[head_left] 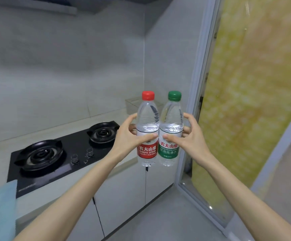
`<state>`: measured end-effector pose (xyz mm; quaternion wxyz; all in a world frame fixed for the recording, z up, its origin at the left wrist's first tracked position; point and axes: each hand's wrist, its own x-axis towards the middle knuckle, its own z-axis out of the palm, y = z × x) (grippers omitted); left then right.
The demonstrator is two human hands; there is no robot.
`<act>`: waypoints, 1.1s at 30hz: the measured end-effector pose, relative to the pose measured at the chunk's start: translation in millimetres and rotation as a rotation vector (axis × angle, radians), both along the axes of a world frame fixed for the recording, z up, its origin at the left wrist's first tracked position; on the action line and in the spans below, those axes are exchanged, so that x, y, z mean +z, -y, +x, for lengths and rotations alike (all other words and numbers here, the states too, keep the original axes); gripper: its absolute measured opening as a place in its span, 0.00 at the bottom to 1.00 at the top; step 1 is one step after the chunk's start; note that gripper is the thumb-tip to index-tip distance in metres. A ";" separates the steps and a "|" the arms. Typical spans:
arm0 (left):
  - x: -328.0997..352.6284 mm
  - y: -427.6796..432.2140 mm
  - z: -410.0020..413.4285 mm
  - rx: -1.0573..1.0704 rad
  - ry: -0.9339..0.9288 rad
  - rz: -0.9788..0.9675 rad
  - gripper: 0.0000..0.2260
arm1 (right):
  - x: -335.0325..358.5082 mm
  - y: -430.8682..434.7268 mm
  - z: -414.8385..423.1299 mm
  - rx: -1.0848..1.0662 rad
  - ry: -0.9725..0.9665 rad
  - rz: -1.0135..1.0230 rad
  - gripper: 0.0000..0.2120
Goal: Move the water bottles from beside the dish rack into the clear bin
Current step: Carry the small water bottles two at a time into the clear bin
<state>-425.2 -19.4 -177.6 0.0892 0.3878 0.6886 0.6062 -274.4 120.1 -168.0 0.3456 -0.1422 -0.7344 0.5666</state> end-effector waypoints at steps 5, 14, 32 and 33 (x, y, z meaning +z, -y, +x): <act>-11.0 -100.1 -39.0 0.019 0.011 -0.003 0.35 | -9.8 -101.8 -39.7 0.002 0.007 0.008 0.33; -10.4 -250.0 -100.2 0.155 0.100 0.024 0.34 | 2.4 -267.7 -126.1 0.095 0.114 0.061 0.36; -16.5 -393.8 -368.7 0.252 0.094 0.020 0.34 | -5.2 -421.6 -404.0 0.174 0.094 0.075 0.38; -16.5 -401.3 -390.3 0.248 0.095 0.024 0.35 | -6.2 -429.2 -425.9 0.172 0.092 0.070 0.38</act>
